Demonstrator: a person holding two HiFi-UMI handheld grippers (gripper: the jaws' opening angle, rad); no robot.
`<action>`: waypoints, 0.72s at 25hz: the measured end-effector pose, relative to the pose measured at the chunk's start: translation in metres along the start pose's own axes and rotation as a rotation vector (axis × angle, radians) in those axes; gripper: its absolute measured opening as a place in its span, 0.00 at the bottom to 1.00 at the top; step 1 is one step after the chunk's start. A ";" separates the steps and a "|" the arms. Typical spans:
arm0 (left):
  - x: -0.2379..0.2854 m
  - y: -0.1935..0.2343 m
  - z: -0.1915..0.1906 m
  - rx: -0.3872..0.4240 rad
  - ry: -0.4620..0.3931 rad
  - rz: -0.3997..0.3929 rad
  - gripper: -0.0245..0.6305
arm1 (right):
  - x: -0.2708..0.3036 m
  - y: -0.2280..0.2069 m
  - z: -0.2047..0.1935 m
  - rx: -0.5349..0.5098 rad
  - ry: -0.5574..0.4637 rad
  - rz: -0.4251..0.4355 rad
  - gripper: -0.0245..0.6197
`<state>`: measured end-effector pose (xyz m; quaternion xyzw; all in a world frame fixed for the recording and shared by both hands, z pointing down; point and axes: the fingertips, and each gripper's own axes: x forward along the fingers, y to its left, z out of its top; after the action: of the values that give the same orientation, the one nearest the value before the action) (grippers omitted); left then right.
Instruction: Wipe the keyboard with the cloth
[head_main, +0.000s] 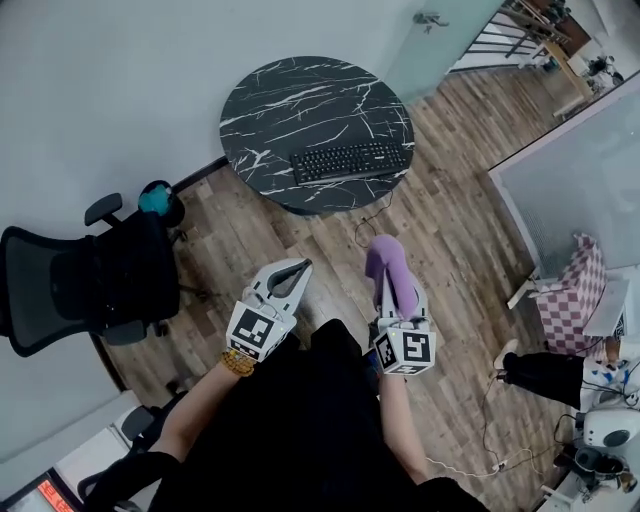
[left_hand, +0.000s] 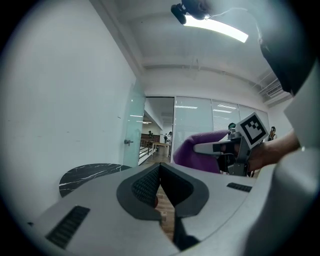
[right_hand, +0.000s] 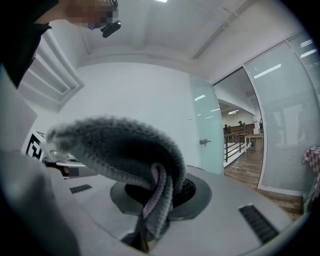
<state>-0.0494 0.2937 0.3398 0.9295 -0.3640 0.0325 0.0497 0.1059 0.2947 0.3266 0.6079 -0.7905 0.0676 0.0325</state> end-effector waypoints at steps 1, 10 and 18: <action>0.003 0.007 0.000 -0.002 0.001 0.003 0.06 | 0.008 -0.002 0.002 -0.001 0.000 -0.006 0.15; 0.069 0.074 -0.005 0.004 0.033 0.018 0.06 | 0.098 -0.047 0.001 0.019 0.012 -0.033 0.15; 0.162 0.129 -0.001 0.079 0.073 -0.015 0.06 | 0.208 -0.115 -0.012 0.012 0.062 -0.038 0.15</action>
<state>-0.0188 0.0902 0.3651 0.9317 -0.3532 0.0803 0.0263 0.1629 0.0686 0.3736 0.6207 -0.7769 0.0903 0.0546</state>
